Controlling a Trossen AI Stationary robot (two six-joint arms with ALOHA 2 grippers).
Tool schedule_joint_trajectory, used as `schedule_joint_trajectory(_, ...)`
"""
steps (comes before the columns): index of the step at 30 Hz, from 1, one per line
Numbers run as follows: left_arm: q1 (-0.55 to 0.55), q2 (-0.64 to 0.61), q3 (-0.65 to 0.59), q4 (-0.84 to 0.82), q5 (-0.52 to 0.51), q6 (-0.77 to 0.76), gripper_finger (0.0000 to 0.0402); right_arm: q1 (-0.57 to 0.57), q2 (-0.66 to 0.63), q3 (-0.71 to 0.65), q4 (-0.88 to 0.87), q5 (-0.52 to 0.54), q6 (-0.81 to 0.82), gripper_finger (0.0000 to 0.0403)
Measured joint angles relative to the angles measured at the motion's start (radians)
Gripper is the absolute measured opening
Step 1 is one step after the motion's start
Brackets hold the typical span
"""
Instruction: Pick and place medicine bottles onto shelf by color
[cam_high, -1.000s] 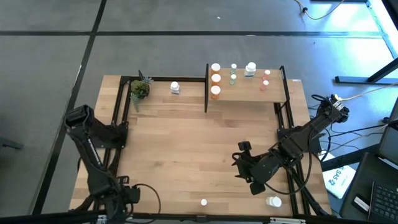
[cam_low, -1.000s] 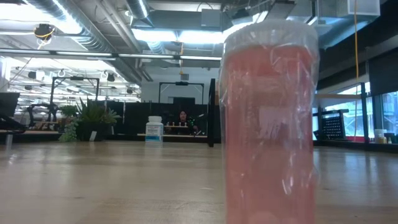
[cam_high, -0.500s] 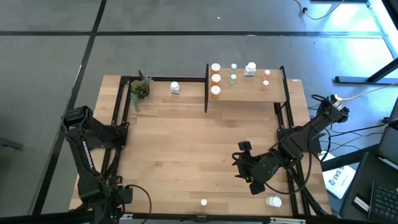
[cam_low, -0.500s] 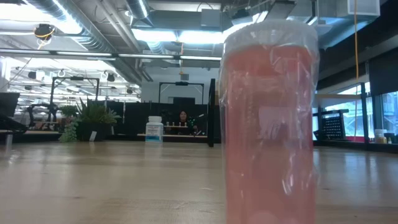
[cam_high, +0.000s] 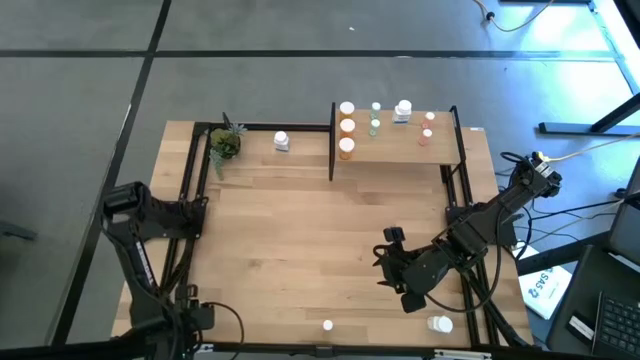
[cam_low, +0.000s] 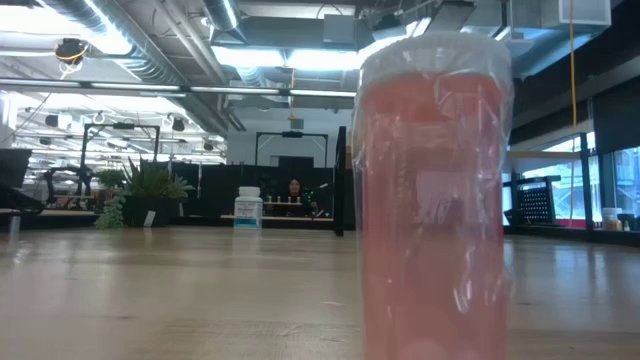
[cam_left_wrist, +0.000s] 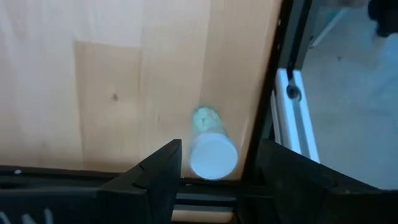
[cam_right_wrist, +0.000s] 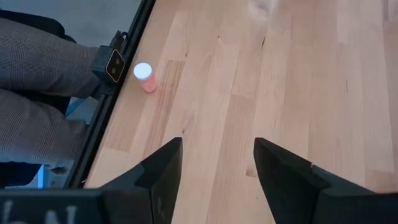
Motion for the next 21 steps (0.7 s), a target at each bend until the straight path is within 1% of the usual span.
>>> schedule_joint_trajectory(4, -0.001, 0.025, 0.0, 0.013, 0.039, -0.003, 0.0208, 0.0, 0.0, 0.0, 0.0, 0.0, -0.002, 0.02)
schedule_joint_trajectory(12, -0.002, 0.029, 0.0, 0.013, 0.028, -0.003, 0.0208, 0.0, 0.0, 0.0, 0.0, 0.0, -0.002, 0.02)
schedule_joint_trajectory(17, -0.023, 0.029, 0.0, 0.013, -0.05, -0.007, 0.0208, 0.0, 0.0, 0.0, 0.0, 0.0, 0.0, 0.02)
schedule_joint_trajectory(21, -0.029, 0.029, 0.0, 0.012, -0.058, -0.007, 0.0208, 0.0, 0.0, 0.0, 0.0, 0.0, -0.002, 0.02)
